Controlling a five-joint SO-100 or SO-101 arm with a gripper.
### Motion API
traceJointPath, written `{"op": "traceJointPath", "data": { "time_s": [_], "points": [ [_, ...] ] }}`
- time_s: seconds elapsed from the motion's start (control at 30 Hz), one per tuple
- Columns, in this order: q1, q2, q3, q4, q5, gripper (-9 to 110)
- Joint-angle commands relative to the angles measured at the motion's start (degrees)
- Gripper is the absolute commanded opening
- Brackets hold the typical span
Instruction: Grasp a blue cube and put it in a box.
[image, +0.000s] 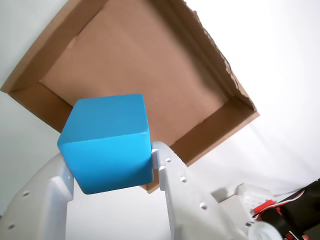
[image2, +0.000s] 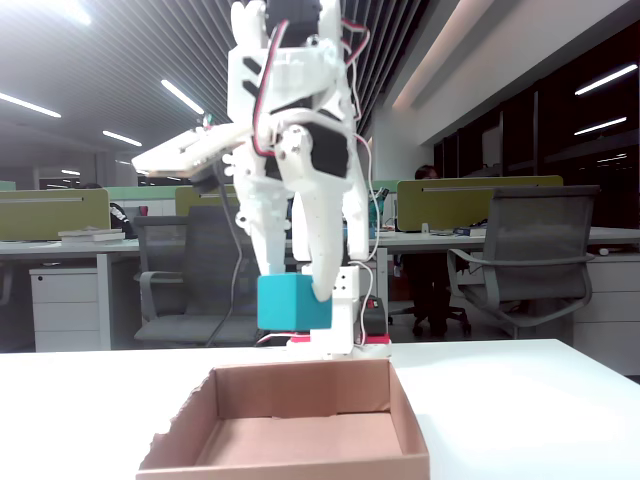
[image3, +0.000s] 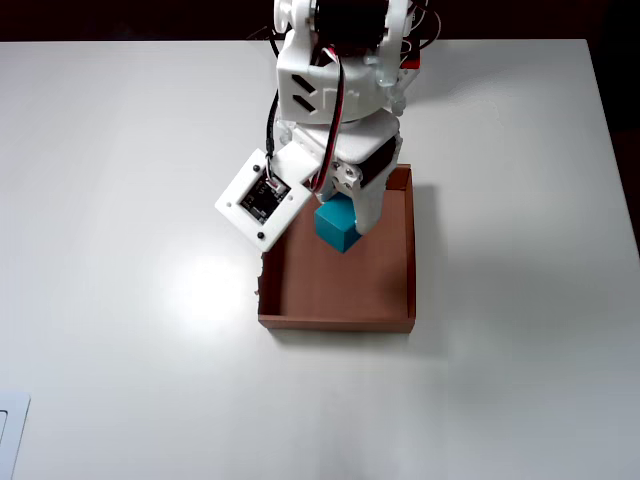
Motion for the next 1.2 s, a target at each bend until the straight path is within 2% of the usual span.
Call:
{"op": "traceJointPath", "data": {
  "time_s": [0.0, 0.57, 1.17],
  "points": [
    [0.7, 4.3, 2.8, -2.1, -0.4, 15],
    [3.0, 4.4, 24.6, -19.1, -0.5, 15],
    [1.1, -3.3, 30.2, -27.1, -0.4, 15]
  ]
}}
